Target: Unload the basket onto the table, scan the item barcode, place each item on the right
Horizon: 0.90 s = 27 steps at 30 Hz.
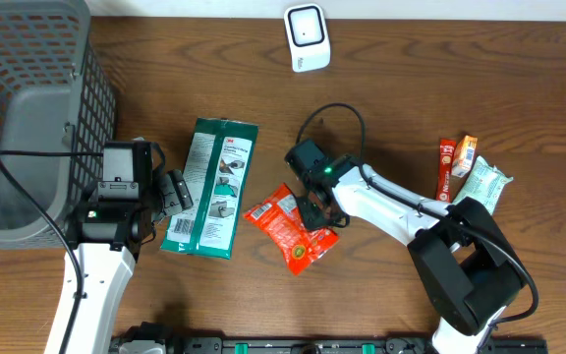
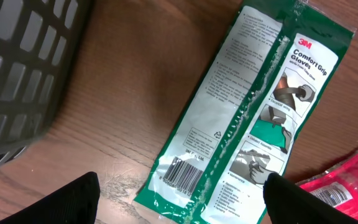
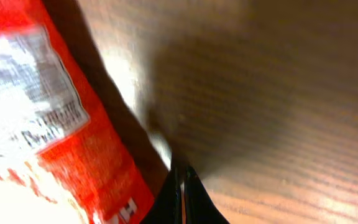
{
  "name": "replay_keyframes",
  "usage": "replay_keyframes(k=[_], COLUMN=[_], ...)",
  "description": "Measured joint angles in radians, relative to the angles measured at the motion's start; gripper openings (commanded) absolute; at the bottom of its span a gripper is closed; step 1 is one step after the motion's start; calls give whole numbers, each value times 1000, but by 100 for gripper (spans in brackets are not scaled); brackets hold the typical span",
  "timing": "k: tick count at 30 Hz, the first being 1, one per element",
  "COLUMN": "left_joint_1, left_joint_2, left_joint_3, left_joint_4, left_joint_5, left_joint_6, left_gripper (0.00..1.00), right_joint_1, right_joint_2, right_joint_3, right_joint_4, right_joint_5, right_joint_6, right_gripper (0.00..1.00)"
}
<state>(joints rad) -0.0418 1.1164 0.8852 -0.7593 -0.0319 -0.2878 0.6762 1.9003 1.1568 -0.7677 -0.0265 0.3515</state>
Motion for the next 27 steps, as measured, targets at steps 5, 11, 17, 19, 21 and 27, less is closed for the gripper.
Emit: replay_keyframes(k=[5,11,17,19,21,27], left_joint_1=[0,0,0,0,0,1], left_joint_2=[0,0,0,0,0,0], left_joint_3=[0,0,0,0,0,0], left_joint_4=[0,0,-26,-26,-7,0], left_joint_5=[0,0,0,0,0,111], left_joint_6=[0,0,-47,-56,-75,-116], left_gripper=[85,85,85,85,96,36], right_joint_1=[-17,-111,-220,-294,-359,-501], right_joint_2=[-6,-129,-207,-206,-206,-206], right_joint_3=[28,151,173,173,173,173], right_joint_4=[-108,-143,-195,-208,-206,-211], right_joint_5=[-23,-66,-169,-257,-351,-586], right_joint_6=[-39,-80,-190,-247,-296,-428], right_gripper=[12,37,60,66,70,75])
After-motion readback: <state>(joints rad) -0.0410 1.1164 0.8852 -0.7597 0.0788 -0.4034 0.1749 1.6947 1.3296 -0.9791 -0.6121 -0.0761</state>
